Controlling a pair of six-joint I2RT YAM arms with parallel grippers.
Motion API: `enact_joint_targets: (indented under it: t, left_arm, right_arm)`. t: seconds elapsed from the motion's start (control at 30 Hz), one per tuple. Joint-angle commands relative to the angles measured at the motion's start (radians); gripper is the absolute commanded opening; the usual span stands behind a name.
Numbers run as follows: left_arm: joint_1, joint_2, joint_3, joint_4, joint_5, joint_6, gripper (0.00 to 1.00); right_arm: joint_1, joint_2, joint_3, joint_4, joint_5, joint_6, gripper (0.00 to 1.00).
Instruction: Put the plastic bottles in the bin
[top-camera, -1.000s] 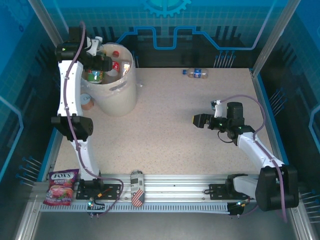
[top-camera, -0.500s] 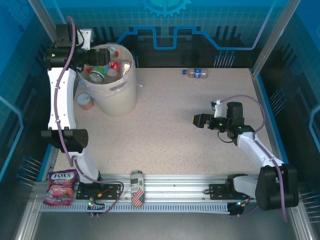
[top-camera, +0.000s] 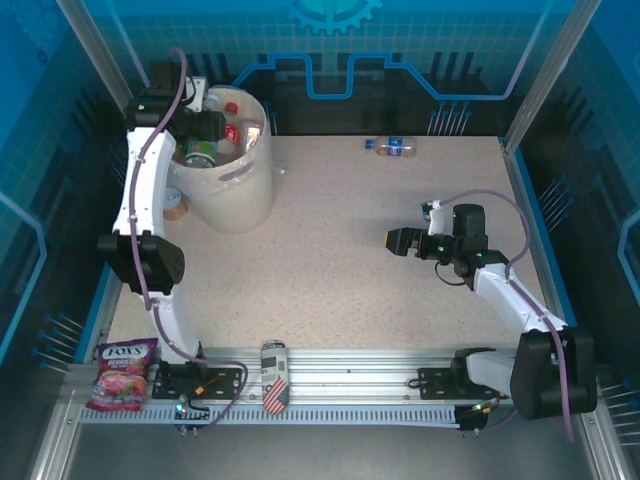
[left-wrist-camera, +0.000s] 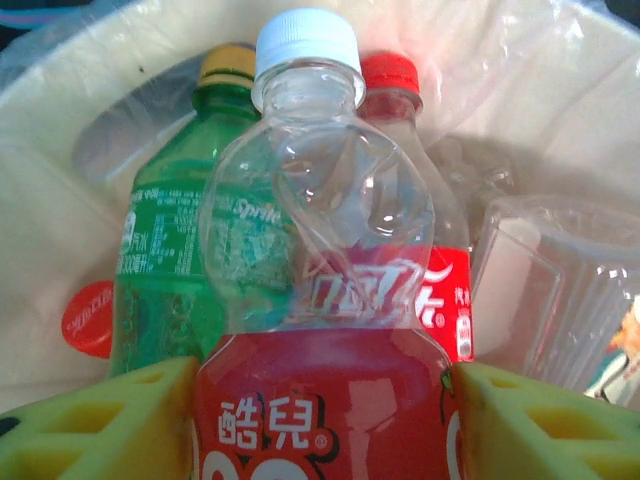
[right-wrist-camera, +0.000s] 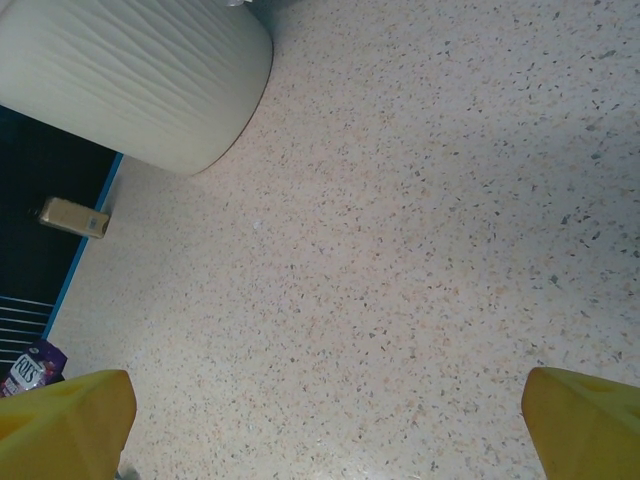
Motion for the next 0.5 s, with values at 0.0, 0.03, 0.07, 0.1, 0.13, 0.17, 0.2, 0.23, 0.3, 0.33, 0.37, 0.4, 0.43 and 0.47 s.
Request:
enact_joint_targets:
  t: [0.0, 0.03, 0.07, 0.1, 0.13, 0.17, 0.2, 0.23, 0.3, 0.33, 0.37, 0.4, 0.43, 0.47]
  left_arm:
    - [-0.006, 0.021, -0.036, 0.001, -0.063, 0.015, 0.60]
    - [-0.006, 0.025, -0.040, 0.001, -0.079, 0.018, 0.60]
    - [-0.006, 0.028, -0.042, 0.001, -0.095, 0.019, 0.59]
    - [-0.006, 0.031, -0.045, -0.001, -0.116, 0.026, 0.59]
    - [-0.006, 0.033, -0.048, -0.002, -0.136, 0.034, 0.59]
    - [-0.006, 0.036, -0.050, -0.003, -0.155, 0.042, 0.58]
    - [-0.006, 0.040, -0.050, -0.006, -0.184, 0.052, 0.58]
    - [-0.005, 0.042, -0.052, -0.005, -0.210, 0.063, 0.57]
    - [-0.002, 0.044, -0.055, -0.007, -0.239, 0.074, 0.57]
    - [-0.001, 0.045, -0.055, -0.008, -0.247, 0.077, 0.58]
    - [0.000, 0.044, -0.057, -0.006, -0.255, 0.079, 0.60]
    - [0.001, 0.042, -0.058, -0.005, -0.262, 0.080, 0.63]
    - [0.002, 0.038, -0.059, -0.003, -0.264, 0.081, 0.67]
    - [0.003, 0.034, -0.059, 0.001, -0.265, 0.082, 0.71]
  right_arm:
    - [0.002, -0.004, 0.019, -0.011, 0.012, -0.014, 1.00]
    - [0.001, -0.001, 0.019, -0.011, 0.012, -0.014, 1.00]
    - [0.002, 0.000, 0.020, -0.010, 0.011, -0.015, 1.00]
    - [0.001, 0.001, 0.019, -0.009, 0.010, -0.014, 1.00]
    - [0.002, 0.004, 0.020, -0.007, 0.009, -0.014, 1.00]
    - [0.001, 0.004, 0.020, -0.004, 0.009, -0.013, 1.00]
    - [0.002, 0.006, 0.022, -0.004, 0.009, -0.013, 1.00]
    - [0.001, 0.007, 0.021, -0.005, 0.009, -0.014, 1.00]
    - [0.001, 0.005, 0.021, -0.003, 0.012, -0.012, 1.00]
    - [0.001, 0.001, 0.022, -0.003, 0.014, -0.013, 1.00]
    - [0.002, -0.002, 0.022, -0.004, 0.017, -0.012, 1.00]
    - [0.001, -0.007, 0.022, -0.005, 0.023, -0.015, 1.00]
    - [0.002, -0.012, 0.021, -0.007, 0.029, -0.015, 1.00]
    - [0.002, -0.016, 0.022, -0.009, 0.035, -0.018, 1.00]
